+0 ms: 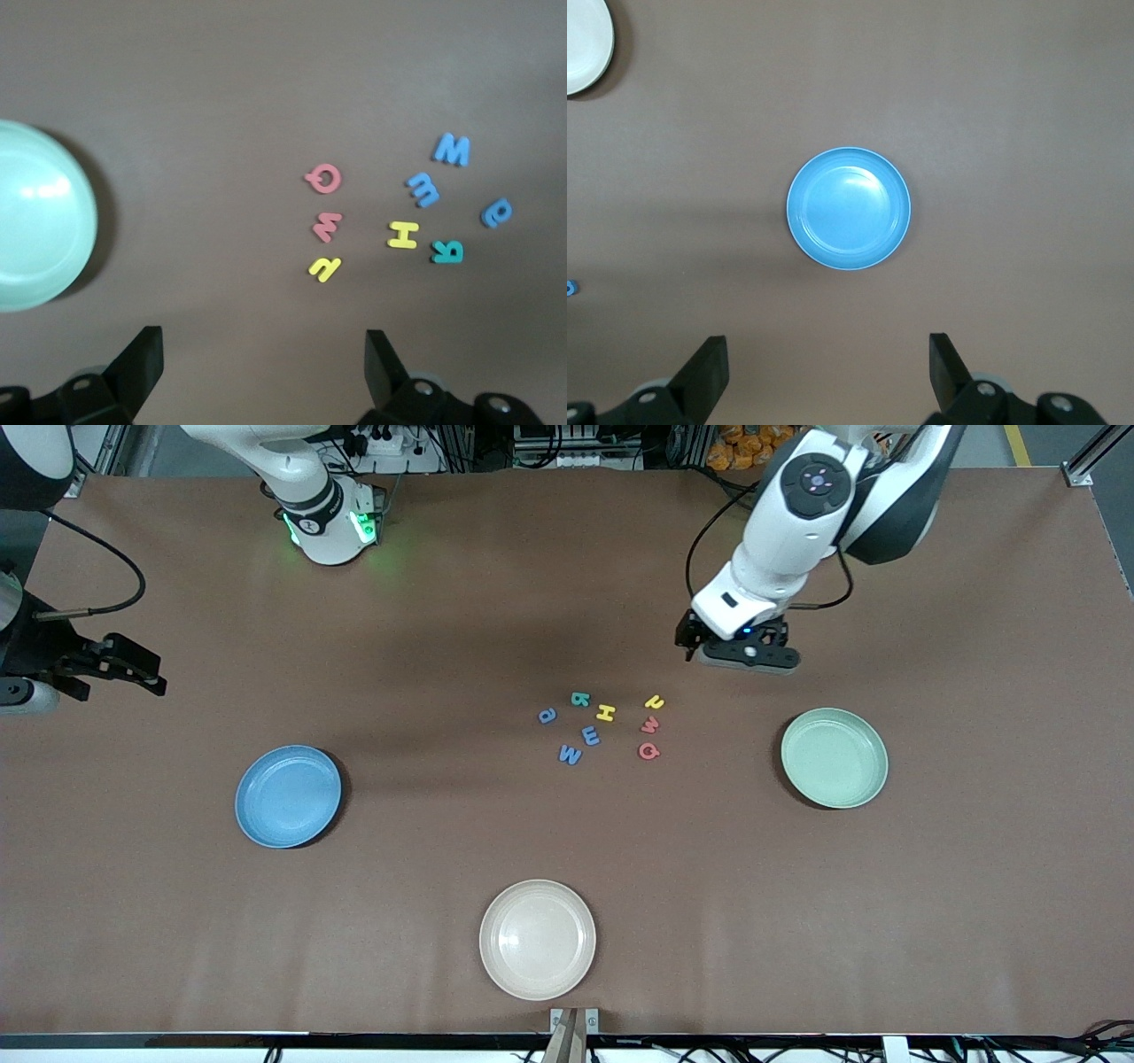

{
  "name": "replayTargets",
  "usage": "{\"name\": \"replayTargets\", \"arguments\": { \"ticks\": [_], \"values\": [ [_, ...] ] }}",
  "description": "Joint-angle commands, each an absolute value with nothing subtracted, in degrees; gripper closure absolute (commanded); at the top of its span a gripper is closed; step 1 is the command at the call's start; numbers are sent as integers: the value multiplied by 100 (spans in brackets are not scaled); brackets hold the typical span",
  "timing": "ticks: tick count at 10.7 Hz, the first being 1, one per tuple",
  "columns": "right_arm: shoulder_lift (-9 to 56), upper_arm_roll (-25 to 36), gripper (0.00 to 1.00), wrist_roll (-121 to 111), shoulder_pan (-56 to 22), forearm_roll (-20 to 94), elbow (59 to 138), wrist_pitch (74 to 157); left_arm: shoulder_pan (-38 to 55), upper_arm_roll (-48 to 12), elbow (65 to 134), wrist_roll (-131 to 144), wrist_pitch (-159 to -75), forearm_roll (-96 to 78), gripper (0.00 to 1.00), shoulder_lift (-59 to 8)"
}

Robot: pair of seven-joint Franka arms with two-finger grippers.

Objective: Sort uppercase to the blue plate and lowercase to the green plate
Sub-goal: 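Move the left gripper over the pile of foam letters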

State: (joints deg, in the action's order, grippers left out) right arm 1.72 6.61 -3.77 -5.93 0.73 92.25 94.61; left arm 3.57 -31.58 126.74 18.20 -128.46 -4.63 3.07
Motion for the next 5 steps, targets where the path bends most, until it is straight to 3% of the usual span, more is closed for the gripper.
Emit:
{"name": "replayTargets", "arguments": {
  "ticks": [1, 5],
  "values": [
    [158, 686, 0, -404, -650, -9, 9229, 9501, 281, -3243, 12761, 926, -13244, -344, 0, -42],
    [193, 686, 0, -404, -677, -9, 9229, 9536, 308, -3305, 13016, 571, -14377, 701, 0, -939]
  ]
}}
